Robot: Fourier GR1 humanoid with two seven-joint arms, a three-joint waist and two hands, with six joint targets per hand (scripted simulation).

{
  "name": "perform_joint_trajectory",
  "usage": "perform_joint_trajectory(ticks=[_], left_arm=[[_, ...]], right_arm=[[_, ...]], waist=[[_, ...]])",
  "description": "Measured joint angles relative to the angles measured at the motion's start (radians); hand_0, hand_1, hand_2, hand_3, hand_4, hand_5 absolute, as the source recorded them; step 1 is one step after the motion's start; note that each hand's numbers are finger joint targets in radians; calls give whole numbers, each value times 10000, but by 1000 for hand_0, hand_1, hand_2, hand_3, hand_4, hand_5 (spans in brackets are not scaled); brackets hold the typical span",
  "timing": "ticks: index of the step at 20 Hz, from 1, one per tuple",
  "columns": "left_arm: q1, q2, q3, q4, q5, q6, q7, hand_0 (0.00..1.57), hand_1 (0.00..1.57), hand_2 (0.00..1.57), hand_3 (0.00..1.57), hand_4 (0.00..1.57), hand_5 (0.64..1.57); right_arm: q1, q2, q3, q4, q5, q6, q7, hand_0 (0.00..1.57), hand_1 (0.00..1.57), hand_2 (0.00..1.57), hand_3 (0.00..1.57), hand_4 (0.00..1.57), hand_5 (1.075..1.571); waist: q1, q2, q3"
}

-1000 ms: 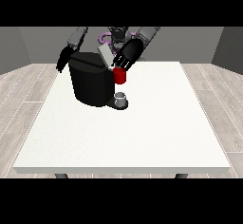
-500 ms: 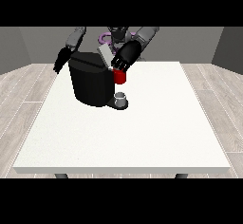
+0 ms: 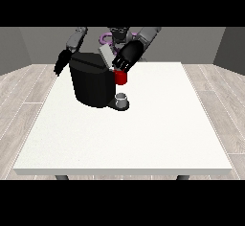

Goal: Insert the coffee pod into the coffee machine and close the lid

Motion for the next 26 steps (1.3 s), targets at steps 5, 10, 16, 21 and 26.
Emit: perform_joint_trajectory(ticks=[5,10,16,21,26], left_arm=[[-100,55,-224,-10,-355,311,-39,1216,1216,1228,1104,0,1571],[-14,424,-484,27,-810,638,-433,1160,1160,1178,1050,0,1571],[96,334,-560,108,-1007,901,-608,1110,1110,1129,973,0,1571],[-71,490,-279,219,-902,1062,-827,1247,1247,1211,957,0,1571],[-180,467,-185,208,-870,1148,-974,1224,1224,1202,978,0,1571]], right_arm=[[-192,11,75,9,82,-28,184,0,0,0,0,0,1571],[-166,14,133,-206,120,-50,169,0,0,0,0,145,1571],[-146,17,76,-172,118,-121,123,0,0,0,0,0,1571],[-232,90,219,-308,182,-119,274,0,0,0,0,0,1571],[-450,-58,81,-226,167,-110,362,0,0,0,0,41,1571]], waist=[[-16,76,-2],[-174,268,4],[-151,297,3],[-304,474,-1],[-289,539,-13]])
